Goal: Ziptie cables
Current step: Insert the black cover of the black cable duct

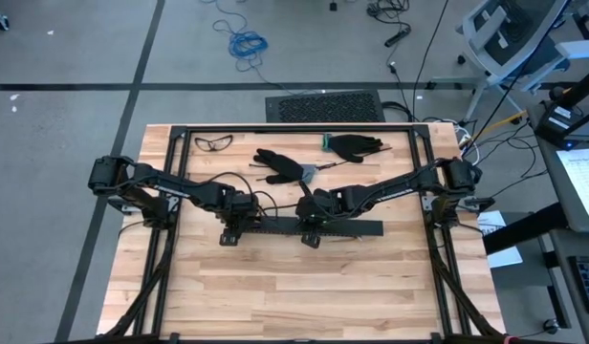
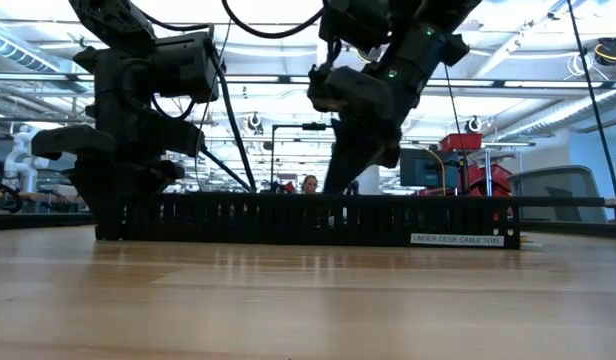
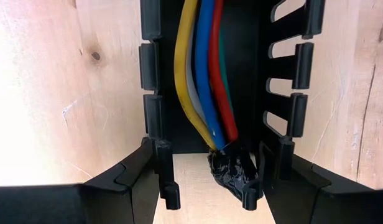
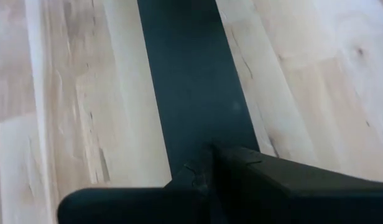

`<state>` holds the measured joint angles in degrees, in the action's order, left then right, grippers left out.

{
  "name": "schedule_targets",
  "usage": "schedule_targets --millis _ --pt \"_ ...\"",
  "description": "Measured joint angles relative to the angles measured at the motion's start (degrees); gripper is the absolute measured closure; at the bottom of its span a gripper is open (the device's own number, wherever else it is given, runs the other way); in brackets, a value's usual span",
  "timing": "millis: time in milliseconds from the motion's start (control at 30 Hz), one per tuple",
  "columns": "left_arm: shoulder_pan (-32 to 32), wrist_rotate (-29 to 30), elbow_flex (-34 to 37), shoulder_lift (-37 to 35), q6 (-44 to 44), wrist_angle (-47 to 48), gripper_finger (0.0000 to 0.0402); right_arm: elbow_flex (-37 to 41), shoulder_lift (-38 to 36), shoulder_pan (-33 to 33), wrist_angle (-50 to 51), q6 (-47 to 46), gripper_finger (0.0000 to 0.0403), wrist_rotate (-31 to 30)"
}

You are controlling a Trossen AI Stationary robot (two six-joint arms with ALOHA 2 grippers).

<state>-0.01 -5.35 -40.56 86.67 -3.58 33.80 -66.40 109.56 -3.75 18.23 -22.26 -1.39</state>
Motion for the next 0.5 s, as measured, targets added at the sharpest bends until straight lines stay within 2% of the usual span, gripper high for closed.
schedule_targets --millis 500 --pt "-0.02 0.01 0.0 0.0 -0.22 -0.02 0.017 -0.17 4.39 1.06 -11.61 -1.57 0.0403 0.06"
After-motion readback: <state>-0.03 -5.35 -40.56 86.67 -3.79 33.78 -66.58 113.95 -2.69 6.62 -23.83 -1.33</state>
